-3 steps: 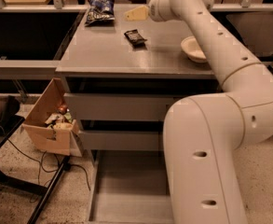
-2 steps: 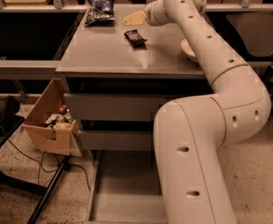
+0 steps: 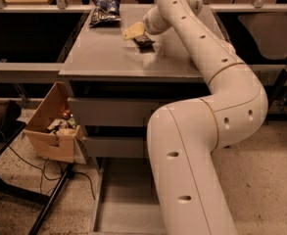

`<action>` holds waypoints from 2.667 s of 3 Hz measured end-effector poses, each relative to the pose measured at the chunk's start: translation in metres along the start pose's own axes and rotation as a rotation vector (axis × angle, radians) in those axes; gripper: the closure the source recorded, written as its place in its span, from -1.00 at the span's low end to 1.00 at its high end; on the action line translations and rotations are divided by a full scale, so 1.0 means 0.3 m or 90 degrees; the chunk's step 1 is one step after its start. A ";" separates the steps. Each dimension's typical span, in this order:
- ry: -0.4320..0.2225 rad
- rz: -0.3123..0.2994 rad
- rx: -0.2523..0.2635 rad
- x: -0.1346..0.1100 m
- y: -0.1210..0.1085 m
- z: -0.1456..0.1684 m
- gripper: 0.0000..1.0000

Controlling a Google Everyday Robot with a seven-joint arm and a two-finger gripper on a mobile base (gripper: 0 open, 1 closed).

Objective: Place rxbar chocolate into bottom drawer

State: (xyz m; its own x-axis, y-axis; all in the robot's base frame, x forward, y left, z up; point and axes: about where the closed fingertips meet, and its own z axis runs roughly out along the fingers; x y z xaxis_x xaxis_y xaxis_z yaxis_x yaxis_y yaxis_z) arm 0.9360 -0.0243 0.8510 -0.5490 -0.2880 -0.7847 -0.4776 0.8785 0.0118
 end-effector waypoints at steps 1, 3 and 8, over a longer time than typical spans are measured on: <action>0.056 -0.026 -0.017 0.069 0.058 0.039 -0.70; 0.066 -0.028 -0.020 0.083 0.066 0.045 0.39; 0.066 -0.028 -0.020 0.038 0.068 0.004 1.00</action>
Offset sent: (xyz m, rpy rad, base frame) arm -0.0117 0.0139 -0.0232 -0.0551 0.0696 0.0467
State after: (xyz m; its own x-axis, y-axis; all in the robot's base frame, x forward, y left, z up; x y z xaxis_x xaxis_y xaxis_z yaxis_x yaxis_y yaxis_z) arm 0.9208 -0.0091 0.8414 -0.5938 -0.3659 -0.7166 -0.5240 0.8517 -0.0007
